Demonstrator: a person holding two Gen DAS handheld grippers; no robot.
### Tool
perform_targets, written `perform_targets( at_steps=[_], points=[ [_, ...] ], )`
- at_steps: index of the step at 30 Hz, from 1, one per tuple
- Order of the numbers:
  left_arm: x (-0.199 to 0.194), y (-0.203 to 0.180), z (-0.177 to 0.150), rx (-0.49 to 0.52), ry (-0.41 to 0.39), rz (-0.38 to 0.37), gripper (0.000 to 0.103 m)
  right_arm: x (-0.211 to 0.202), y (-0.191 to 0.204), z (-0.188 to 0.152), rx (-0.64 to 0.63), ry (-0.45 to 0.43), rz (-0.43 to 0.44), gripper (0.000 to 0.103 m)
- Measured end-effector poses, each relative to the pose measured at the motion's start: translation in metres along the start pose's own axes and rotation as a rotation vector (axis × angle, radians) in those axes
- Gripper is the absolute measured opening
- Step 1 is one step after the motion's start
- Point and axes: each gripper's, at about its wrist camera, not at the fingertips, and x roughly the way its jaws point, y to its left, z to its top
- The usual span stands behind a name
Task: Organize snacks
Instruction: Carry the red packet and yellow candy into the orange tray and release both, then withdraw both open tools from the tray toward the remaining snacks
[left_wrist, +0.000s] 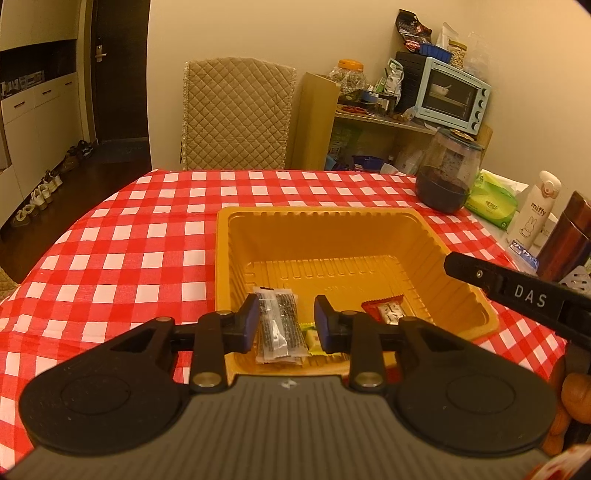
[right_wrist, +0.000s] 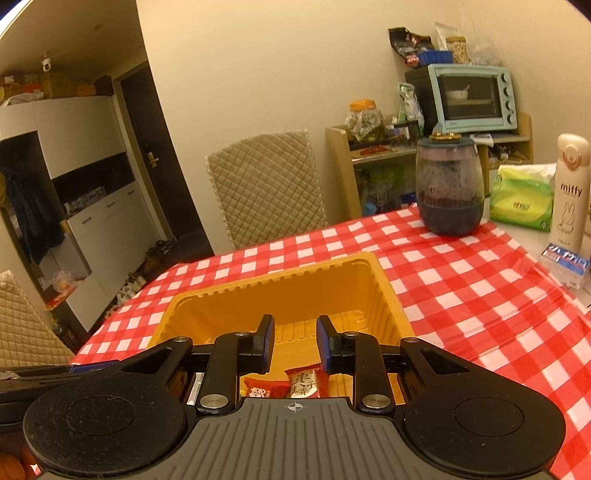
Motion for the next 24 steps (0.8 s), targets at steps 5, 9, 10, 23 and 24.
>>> perform_targets(
  at_steps=[5,9,10,23,24],
  points=[
    [-0.010,-0.002,-0.005,0.008,0.008,0.002,0.041,-0.015,0.002,-0.004,-0.022,-0.002,-0.014,0.026],
    [-0.022,-0.002,-0.014,0.015,0.013,0.000,0.052,-0.030,-0.001,-0.010,-0.025,0.000,-0.027,0.063],
    [-0.026,-0.002,-0.017,0.017,0.012,0.000,0.054,-0.035,-0.002,-0.011,-0.019,-0.008,-0.028,0.067],
    [-0.085,-0.015,-0.059,0.016,-0.019,-0.021,0.083,-0.107,-0.022,-0.041,-0.005,-0.027,-0.068,0.069],
    [-0.089,-0.015,-0.063,0.013,-0.020,-0.020,0.084,-0.112,-0.025,-0.044,0.000,-0.025,-0.074,0.069]
  ],
)
